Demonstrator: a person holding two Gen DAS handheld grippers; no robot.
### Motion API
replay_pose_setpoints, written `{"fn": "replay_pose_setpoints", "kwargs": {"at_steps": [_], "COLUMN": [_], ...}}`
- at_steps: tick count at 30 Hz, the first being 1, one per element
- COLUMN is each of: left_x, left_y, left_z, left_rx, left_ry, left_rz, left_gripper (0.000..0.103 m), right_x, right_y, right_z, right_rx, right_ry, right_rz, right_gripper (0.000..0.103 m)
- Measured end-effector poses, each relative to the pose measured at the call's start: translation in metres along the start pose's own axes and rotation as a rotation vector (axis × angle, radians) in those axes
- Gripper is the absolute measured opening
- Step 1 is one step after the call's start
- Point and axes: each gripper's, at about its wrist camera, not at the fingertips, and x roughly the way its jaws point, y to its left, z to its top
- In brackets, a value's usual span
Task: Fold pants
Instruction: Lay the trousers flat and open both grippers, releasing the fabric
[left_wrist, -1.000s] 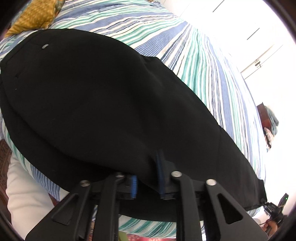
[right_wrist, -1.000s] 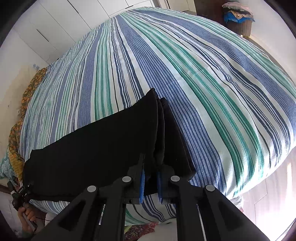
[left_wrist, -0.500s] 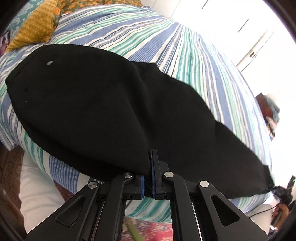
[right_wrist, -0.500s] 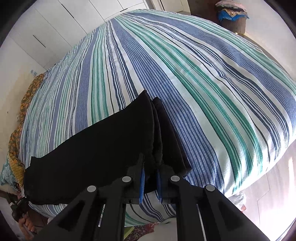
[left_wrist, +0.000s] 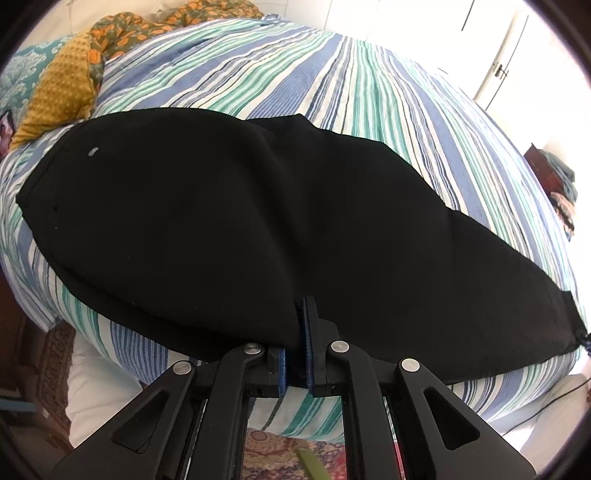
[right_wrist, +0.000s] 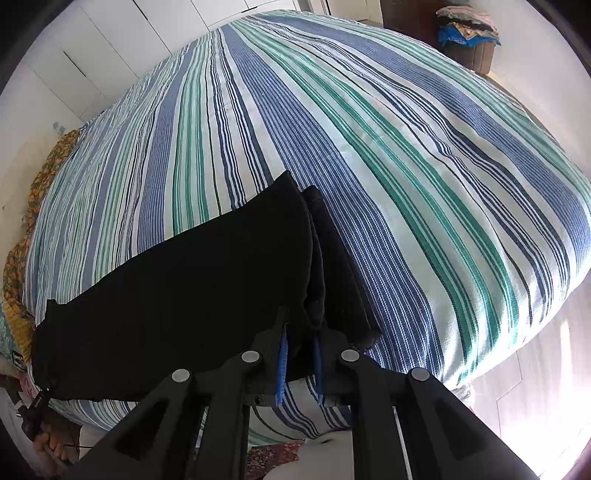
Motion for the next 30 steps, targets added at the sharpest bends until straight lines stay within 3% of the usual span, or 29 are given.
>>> {"fn": "replay_pose_setpoints", "kwargs": {"at_steps": [3, 5, 6, 7, 10, 15, 17, 20, 23, 26, 30], "left_x": [-0.001, -0.007, -0.01, -0.014, -0.03, -0.055, -0.058, -0.057, -0.055, -0.059, -0.053], "left_y": [-0.004, -0.007, -0.007, -0.008, -0.01, -0.017, -0.022, -0.029, -0.036, -0.045, -0.056], "left_z": [-0.004, -0.008, -0.01, -0.013, -0.019, -0.017, -0.011, -0.002, 0.001, -0.001, -0.003], "left_rx": [0.033, 0.052, 0.058, 0.062, 0.078, 0.113, 0.128, 0.141, 0.144, 0.171, 0.224], "left_ry": [0.004, 0.008, 0.003, -0.007, -0.03, -0.117, -0.129, -0.135, -0.126, -0.135, -0.115], "left_rz": [0.034, 0.053, 0.069, 0.08, 0.079, 0.079, 0.068, 0.056, 0.039, 0.031, 0.029], "left_gripper": [0.018, 0.044, 0.05, 0.056, 0.056, 0.057, 0.059, 0.059, 0.059, 0.059, 0.059], "right_x": [-0.011, -0.028, -0.037, -0.043, -0.053, -0.047, -0.042, -0.029, -0.009, -0.004, -0.008], "right_y": [-0.005, -0.013, -0.02, -0.027, -0.043, -0.042, -0.037, -0.028, -0.014, -0.003, -0.016], "right_z": [-0.001, -0.005, -0.007, -0.009, -0.014, -0.006, 0.0, 0.013, 0.021, 0.017, 0.015], "right_rx": [0.028, 0.077, 0.112, 0.148, 0.227, 0.209, 0.179, 0.107, -0.041, -0.158, -0.111], "right_ry": [-0.061, -0.152, -0.196, -0.233, -0.286, -0.25, -0.222, -0.134, -0.018, 0.046, 0.027], "right_rz": [-0.01, -0.014, -0.015, -0.018, 0.012, 0.094, 0.128, 0.096, 0.015, -0.074, -0.085], "right_gripper": [0.029, 0.045, 0.055, 0.055, 0.055, 0.055, 0.054, 0.047, 0.011, 0.008, 0.009]}}
